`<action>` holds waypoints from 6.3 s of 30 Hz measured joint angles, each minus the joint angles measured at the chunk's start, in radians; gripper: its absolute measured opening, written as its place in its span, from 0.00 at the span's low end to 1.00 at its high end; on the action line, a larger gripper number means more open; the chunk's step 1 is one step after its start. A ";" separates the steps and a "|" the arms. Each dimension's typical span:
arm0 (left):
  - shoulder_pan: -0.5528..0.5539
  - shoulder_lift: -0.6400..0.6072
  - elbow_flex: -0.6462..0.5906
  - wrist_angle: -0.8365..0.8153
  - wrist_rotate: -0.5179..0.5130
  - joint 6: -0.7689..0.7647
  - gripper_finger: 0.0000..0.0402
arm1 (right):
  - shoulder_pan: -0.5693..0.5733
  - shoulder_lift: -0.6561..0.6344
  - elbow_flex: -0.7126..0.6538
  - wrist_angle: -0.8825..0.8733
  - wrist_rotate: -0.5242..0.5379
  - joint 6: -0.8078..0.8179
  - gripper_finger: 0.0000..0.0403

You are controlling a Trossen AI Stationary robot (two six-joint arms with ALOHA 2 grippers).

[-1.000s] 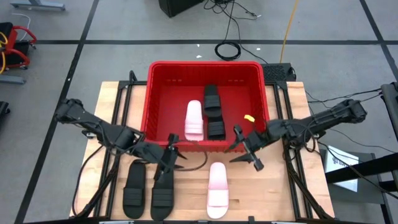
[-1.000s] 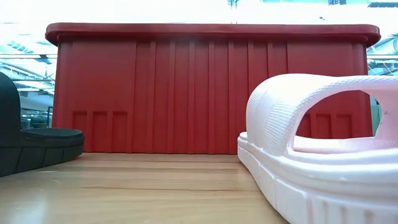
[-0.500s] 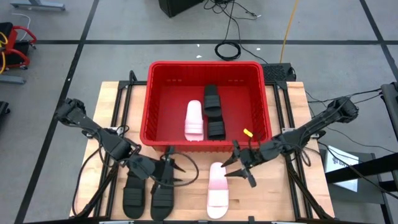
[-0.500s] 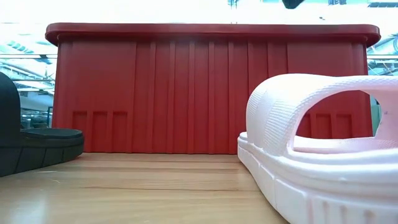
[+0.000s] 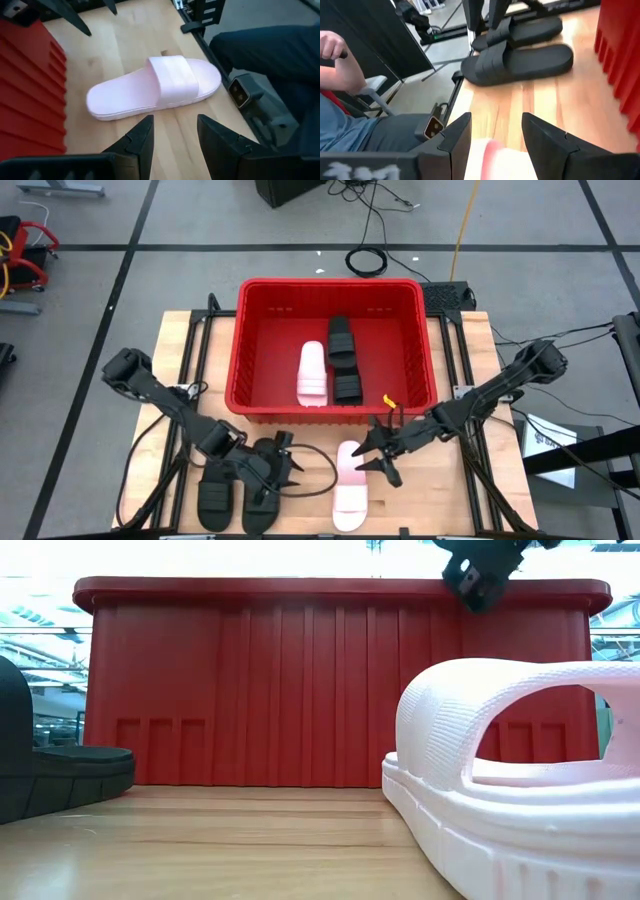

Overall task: Pick and place slides into bin
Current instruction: Put the pink slide into the red bin

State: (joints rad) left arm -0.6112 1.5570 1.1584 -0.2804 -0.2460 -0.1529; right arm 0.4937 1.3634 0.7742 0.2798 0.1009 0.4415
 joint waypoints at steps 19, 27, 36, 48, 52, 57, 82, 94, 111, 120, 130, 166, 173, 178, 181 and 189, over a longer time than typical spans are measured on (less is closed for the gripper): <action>-0.119 0.013 0.000 0.181 0.009 -0.034 0.36 | 0.099 0.153 0.073 -0.004 0.003 0.070 0.41; -0.135 0.013 0.000 0.180 0.009 -0.040 0.36 | 0.104 0.177 0.111 -0.145 0.006 0.113 0.41; -0.133 0.013 0.000 0.180 0.010 -0.033 0.36 | 0.128 0.211 0.112 -0.194 -0.003 0.184 0.41; -0.133 0.013 0.000 0.180 0.009 -0.036 0.36 | 0.088 0.295 0.112 -0.179 -0.080 0.224 0.41; -0.133 0.013 0.000 0.180 0.009 -0.035 0.36 | 0.075 0.325 0.111 -0.152 -0.119 0.228 0.41; -0.133 0.013 0.000 0.179 0.009 -0.034 0.36 | 0.065 0.381 0.112 -0.053 -0.220 0.226 0.41; -0.119 0.012 0.000 0.177 0.009 -0.034 0.36 | 0.023 0.398 0.111 0.024 -0.318 0.145 0.02; -0.075 0.012 0.000 0.170 0.009 0.020 0.36 | 0.022 0.397 0.130 0.179 -0.341 0.074 0.01; -0.039 -0.018 0.001 0.206 -0.028 0.085 0.36 | 0.011 0.397 0.391 -0.089 -0.420 -0.125 0.01; -0.057 -0.145 0.001 0.132 -0.177 0.079 0.36 | -0.029 0.316 0.472 -0.225 -0.413 -0.257 0.01; -0.053 -0.153 0.001 -0.016 -0.337 0.046 0.36 | -0.042 0.106 0.472 -0.507 -0.128 -0.393 0.01; 0.530 -0.399 0.000 -0.189 -0.081 0.370 0.36 | -0.618 -0.072 0.472 -0.662 -0.238 -0.668 0.02; 0.669 -0.414 0.000 -0.189 0.044 0.379 0.36 | -0.774 -0.074 0.472 -0.659 -0.404 -0.717 0.02; 0.732 -0.414 0.000 -0.187 0.112 0.405 0.36 | -0.880 -0.074 0.472 -0.651 -0.535 -0.750 0.02; 0.766 -0.420 0.000 -0.188 0.144 0.430 0.36 | -0.942 -0.073 0.472 -0.650 -0.594 -0.769 0.02; 0.890 -0.442 0.001 -0.170 0.220 0.522 0.36 | -1.110 -0.022 0.554 -0.650 -0.790 -0.761 0.01</action>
State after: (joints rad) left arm 0.2789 1.1149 1.1591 -0.4508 -0.0260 0.3694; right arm -0.6166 1.3418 1.3280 -0.3706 -0.6891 -0.3190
